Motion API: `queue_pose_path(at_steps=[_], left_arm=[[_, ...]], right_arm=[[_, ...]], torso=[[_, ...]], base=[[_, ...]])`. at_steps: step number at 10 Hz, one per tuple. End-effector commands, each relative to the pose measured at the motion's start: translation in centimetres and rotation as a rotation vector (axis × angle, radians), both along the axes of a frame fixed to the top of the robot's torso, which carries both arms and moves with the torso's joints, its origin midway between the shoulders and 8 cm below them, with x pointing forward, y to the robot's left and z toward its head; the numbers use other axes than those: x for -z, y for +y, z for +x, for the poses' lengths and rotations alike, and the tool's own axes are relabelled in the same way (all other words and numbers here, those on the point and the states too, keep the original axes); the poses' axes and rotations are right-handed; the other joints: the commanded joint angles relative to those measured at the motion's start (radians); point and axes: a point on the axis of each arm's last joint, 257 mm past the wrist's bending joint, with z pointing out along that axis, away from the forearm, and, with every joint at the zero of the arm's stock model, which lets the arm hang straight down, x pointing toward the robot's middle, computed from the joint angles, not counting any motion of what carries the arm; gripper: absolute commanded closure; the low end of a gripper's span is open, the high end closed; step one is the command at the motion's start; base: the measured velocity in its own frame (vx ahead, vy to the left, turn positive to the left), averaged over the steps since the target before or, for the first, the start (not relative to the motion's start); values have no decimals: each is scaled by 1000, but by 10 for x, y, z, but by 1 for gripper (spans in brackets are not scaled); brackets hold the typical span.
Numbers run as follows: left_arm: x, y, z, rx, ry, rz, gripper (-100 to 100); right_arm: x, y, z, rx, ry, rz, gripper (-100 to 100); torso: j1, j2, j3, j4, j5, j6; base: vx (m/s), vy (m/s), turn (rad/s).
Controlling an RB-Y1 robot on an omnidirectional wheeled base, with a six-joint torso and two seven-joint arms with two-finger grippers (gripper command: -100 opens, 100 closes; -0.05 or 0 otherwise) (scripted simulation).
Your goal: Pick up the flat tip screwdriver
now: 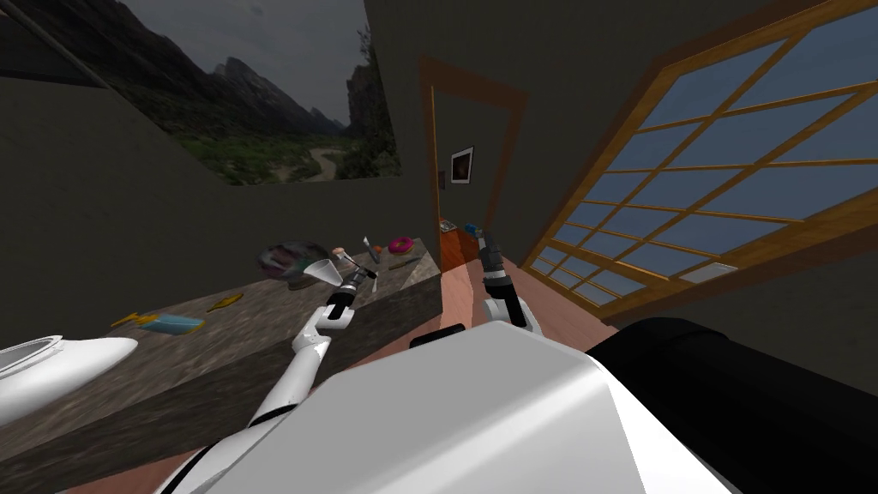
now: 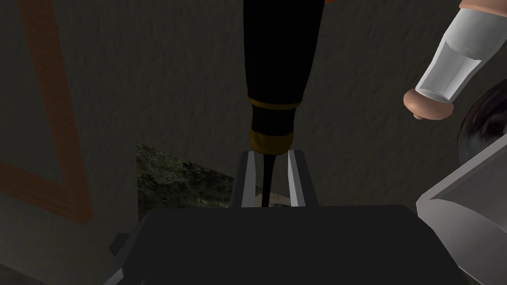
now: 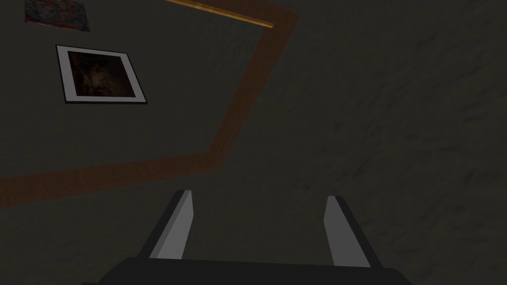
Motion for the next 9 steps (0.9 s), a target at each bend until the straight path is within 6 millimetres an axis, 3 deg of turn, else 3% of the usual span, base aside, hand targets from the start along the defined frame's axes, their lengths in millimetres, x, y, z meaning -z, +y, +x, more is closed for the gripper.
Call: queue_pose_path(at_steps=[1,4,5,8,9], left_arm=[[-2,18,-14,-25,3,-2,100],[3,16,-33,-18,9,3,100],[-1,35,-42,-45,11,5,100],[-1,28,-62,-30,10,11,100],[-6,45,-73,-54,13,15,100]], right_arm=[[0,0,0,0,0,0,0],[0,0,0,0,0,0,0],[0,0,0,0,0,0,0],[0,0,0,0,0,0,0],[0,0,0,0,0,0,0]], torso=[[0,0,0,0,0,0],[-1,-3,-2,-1,0,0],[0,-1,-1,-2,1,0],[-1,-3,-3,-3,1,0],[0,-1,-2,-2,1,0]], base=[[63,-31,-124],[38,-13,-18],[53,-16,-141],[37,-16,-11],[71,-25,-112]])
